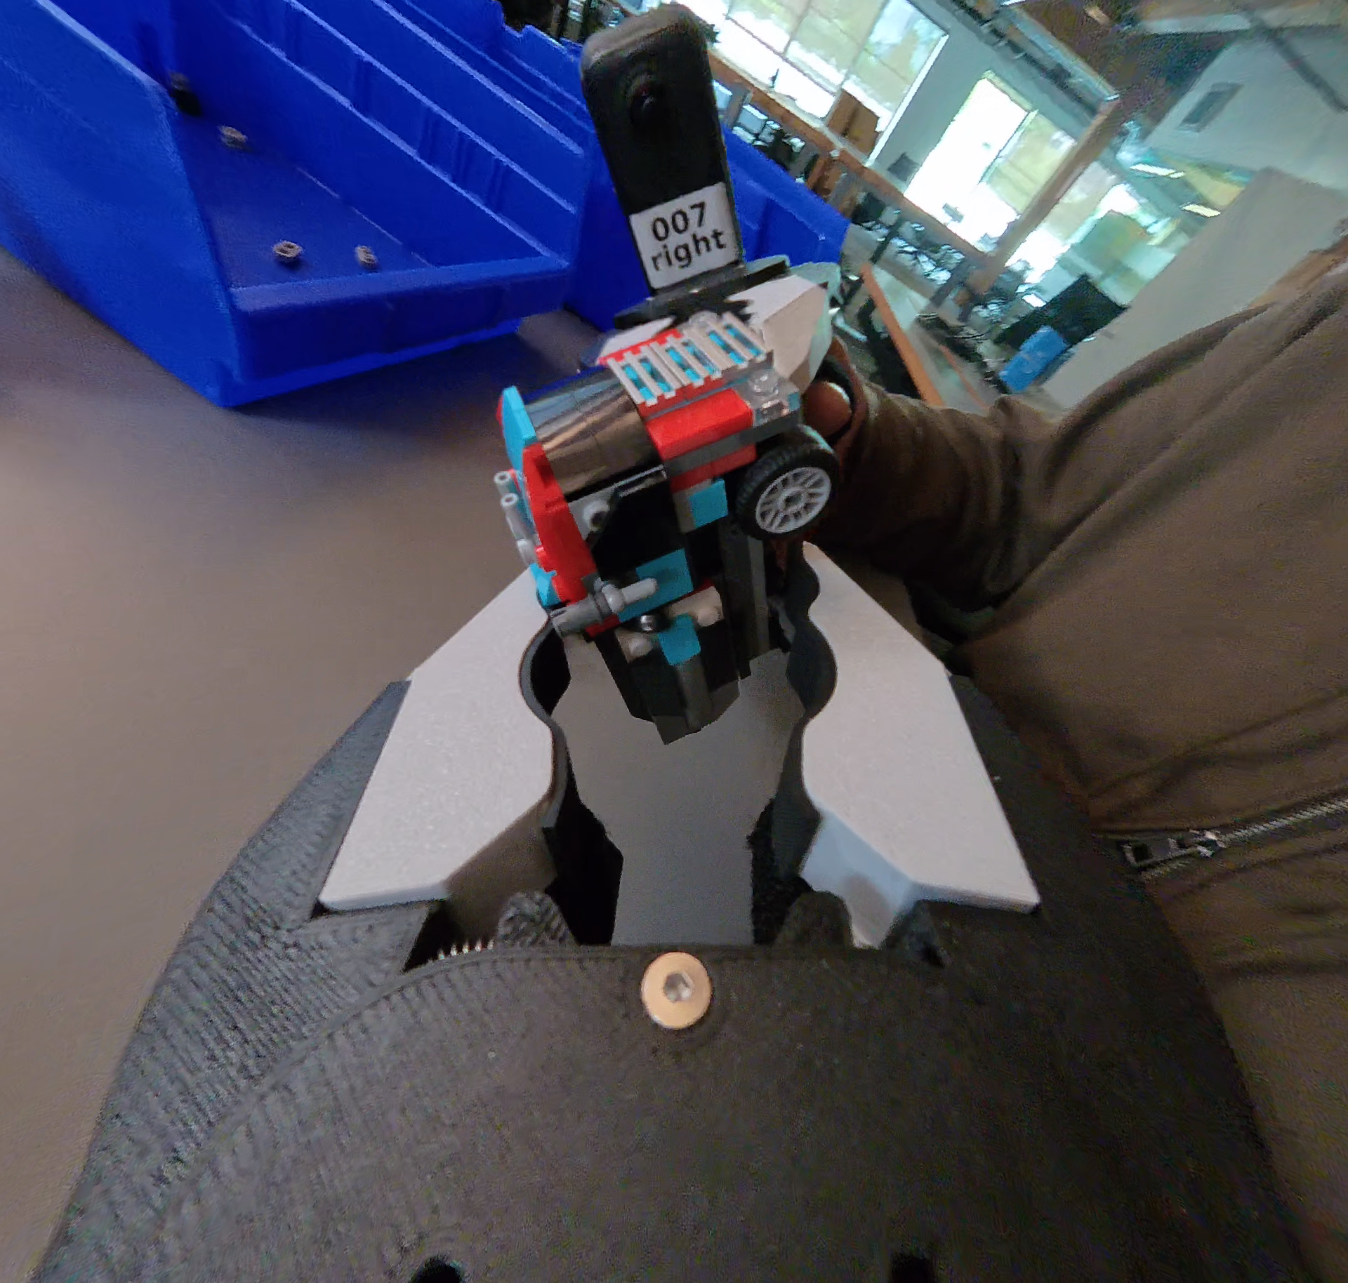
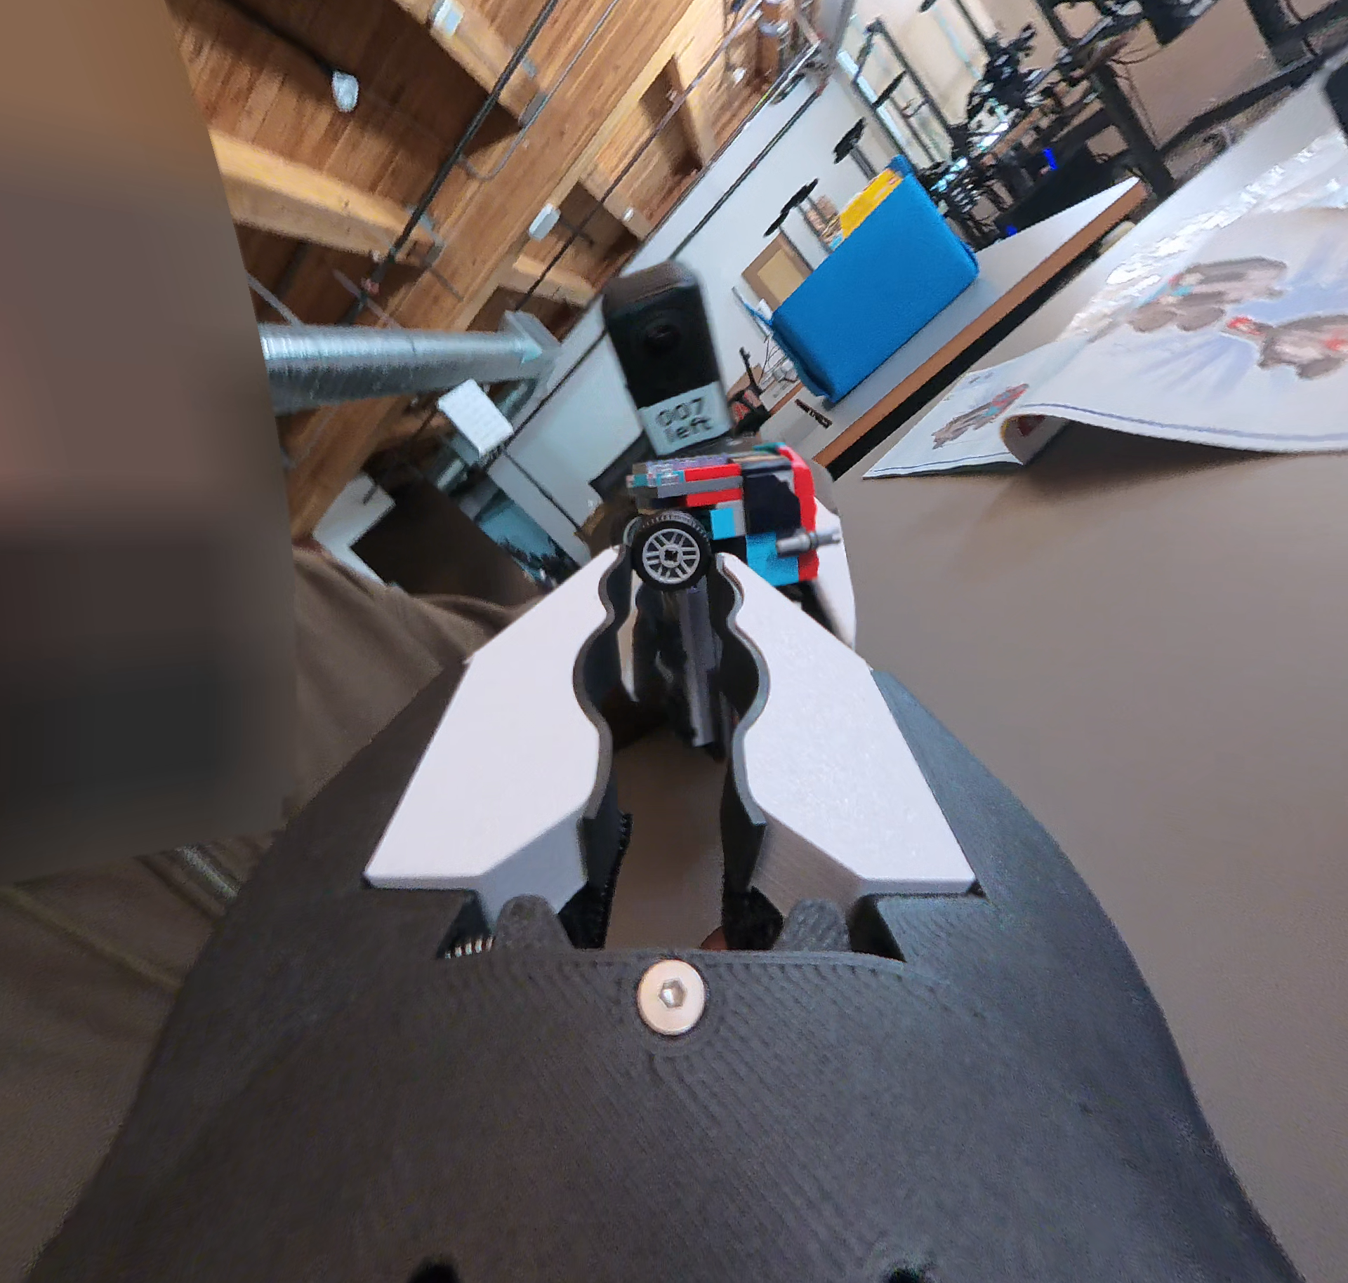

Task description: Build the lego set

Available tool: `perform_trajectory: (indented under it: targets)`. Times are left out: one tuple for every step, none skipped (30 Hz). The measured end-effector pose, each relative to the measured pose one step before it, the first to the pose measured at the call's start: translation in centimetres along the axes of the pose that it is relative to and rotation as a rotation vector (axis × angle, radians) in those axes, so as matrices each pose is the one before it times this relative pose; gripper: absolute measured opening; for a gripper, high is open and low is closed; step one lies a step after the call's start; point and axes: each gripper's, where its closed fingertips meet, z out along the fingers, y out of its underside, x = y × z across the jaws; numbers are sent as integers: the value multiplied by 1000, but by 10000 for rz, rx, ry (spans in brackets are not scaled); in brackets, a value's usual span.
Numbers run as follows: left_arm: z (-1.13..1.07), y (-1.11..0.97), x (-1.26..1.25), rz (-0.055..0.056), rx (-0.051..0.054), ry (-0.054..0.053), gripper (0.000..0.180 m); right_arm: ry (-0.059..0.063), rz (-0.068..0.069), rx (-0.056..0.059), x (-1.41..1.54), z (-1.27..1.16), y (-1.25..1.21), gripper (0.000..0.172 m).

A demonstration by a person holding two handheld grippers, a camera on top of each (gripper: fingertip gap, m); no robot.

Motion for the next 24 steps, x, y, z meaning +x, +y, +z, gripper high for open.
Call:
perform_trajectory:
  targets:
    - [34,79,392,-185,-16,339,60,-73,-242,-131,-255,-2,87,21]
    - [29,40,310,-200,6,299,60,-45,-215,-121,-249,10,92,21]
    - [28,71,214,-148,-15,204,60,1,-219,-120,-193,-14,87,21]
    - [52,96,227,-121,-37,209,61,-11,-212,-124,-182,15,106,21]
    - [50,92,302,-129,-33,243,61,-61,-172,-121,-243,14,117,21]
    - [60,74,206,-119,-23,169,60,-48,-170,-104,-221,-2,116,21]
    - [66,93,143,-79,-39,119,60,-17,-183,-96,-163,16,112,22]
    - [58,54,85,-5,-21,57,60,-20,-146,-94,-172,-22,94,21]
    - [59,69,32,48,-42,-6,60,-31,-78,-94,-153,-85,83,21]
    - [37,22,-35,75,-37,-73,60,-33,-7,-102,-42,-53,121,21]
    - [10,17,-116,125,-42,-143,60,-37,67,-71,35,-7,123,21]
    - [-21,31,-116,157,-64,-148,60,-53,136,1,27,-20,67,21]
    - [-39,-12,-109,84,-33,-117,60,-48,149,41,74,-20,18,21]
    - [-32,-20,-53,21,-9,-53,60,-21,89,38,90,-10,6,21]
    - [0,1,-16,13,0,-5,60,-4,30,20,29,-39,-3,21]
    - [14,-3,0,8,14,11,60,11,3,6,-30,-42,-9,21]
    - [16,-10,-28,-7,17,1,60,37,-16,-3,12,-19,1,21]
    - [26,35,-43,6,-4,-14,61,62,-38,-26,18,-63,11,21]
    - [23,37,-52,35,-17,-17,60,79,-60,-46,40,-66,42,21]
    - [7,31,-61,49,-8,-32,61,92,-71,-48,86,-30,10,21]
    - [1,17,-66,55,-10,-40,61,96,-66,-42,48,-34,17,21]
    - [-20,-3,-15,66,-3,-22,61,86,-77,-35,48,-32,15,21]
    - [-23,-35,21,88,3,-13,61,82,-123,-36,-3,-4,0,21]
    - [-38,-77,18,128,13,-28,61,88,-170,-35,-64,23,-29,21]
